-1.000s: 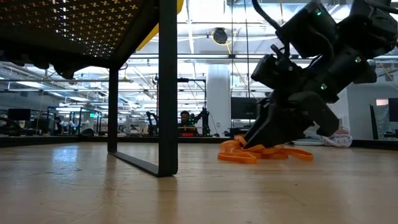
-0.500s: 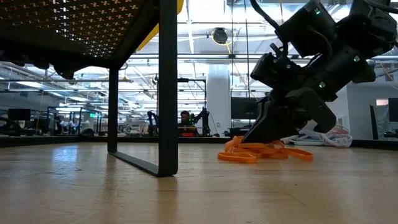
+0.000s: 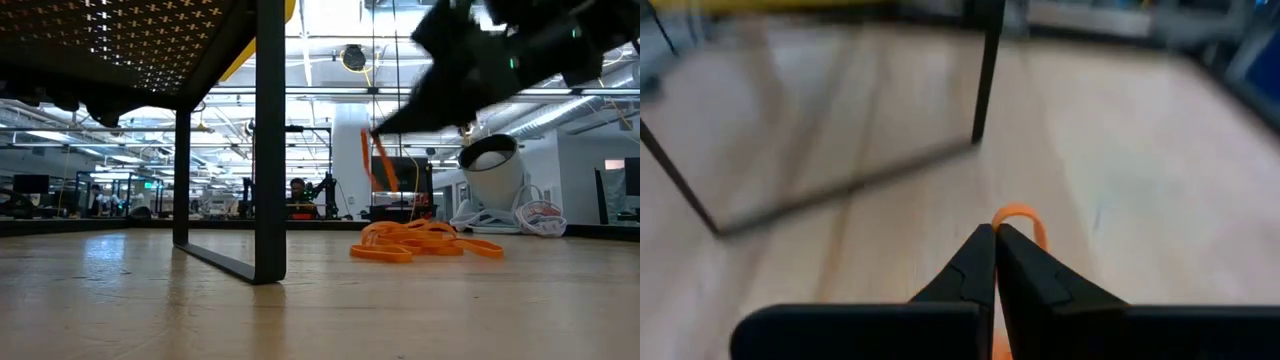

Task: Pick & Place Office Desk Supplies
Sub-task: Put the orange rubber band into the right yellow bin on the shelf

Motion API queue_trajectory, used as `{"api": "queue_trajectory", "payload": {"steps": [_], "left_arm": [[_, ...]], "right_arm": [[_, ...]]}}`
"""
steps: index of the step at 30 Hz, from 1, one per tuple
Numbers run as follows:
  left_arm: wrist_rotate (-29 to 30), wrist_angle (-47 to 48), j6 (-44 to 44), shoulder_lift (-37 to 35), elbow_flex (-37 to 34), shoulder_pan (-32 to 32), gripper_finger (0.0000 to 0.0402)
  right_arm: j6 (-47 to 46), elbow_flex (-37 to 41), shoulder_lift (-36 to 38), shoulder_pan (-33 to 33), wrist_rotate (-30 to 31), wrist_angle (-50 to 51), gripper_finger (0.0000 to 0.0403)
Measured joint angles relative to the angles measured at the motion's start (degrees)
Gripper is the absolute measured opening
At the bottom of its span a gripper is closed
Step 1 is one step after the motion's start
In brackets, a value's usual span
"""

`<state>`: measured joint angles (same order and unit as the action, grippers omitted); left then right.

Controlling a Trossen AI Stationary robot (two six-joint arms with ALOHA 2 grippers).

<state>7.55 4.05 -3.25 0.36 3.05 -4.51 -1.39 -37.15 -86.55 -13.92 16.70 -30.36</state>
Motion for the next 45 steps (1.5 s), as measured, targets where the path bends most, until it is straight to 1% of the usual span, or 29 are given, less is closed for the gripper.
{"api": "queue_trajectory", "payload": {"steps": [6,8,11,15,19,23,26,32,37,41,45], "left_arm": [[0.0,0.0,0.0,0.0,0.0,0.0,0.0255],[0.0,0.0,0.0,0.0,0.0,0.0,0.0255],[0.0,0.0,0.0,0.0,0.0,0.0,0.0255],[0.0,0.0,0.0,0.0,0.0,0.0,0.0255],[0.0,0.0,0.0,0.0,0.0,0.0,0.0255],[0.0,0.0,0.0,0.0,0.0,0.0,0.0255],[0.0,0.0,0.0,0.0,0.0,0.0,0.0255],[0.0,0.0,0.0,0.0,0.0,0.0,0.0255],[0.0,0.0,0.0,0.0,0.0,0.0,0.0255],[0.0,0.0,0.0,0.0,0.0,0.0,0.0255],[0.0,0.0,0.0,0.0,0.0,0.0,0.0255]], "right_arm": [[5.2,0.0,5.5,0.0,-0.5,-9.0,0.0001],[6.3,0.0,6.2,0.2,-2.2,-12.8,0.0001],[7.0,-0.7,6.6,0.7,-6.9,-16.9,0.0001],[8.2,-5.1,6.6,0.8,-12.2,-14.1,0.0],[9.8,-11.7,6.6,0.6,-14.3,-6.2,0.0],[10.2,-16.6,6.6,0.3,-18.8,-3.2,0.0],[10.2,-19.0,4.7,0.3,-22.4,-3.7,0.0],[10.1,-24.2,-1.8,0.4,-23.1,-2.9,0.0],[9.4,-29.4,-6.9,0.3,-28.7,-2.3,0.0],[9.2,-32.9,-10.1,0.3,-30.8,-2.2,0.0],[7.9,-33.9,-12.4,0.3,-31.9,-1.9,0.0]]}}
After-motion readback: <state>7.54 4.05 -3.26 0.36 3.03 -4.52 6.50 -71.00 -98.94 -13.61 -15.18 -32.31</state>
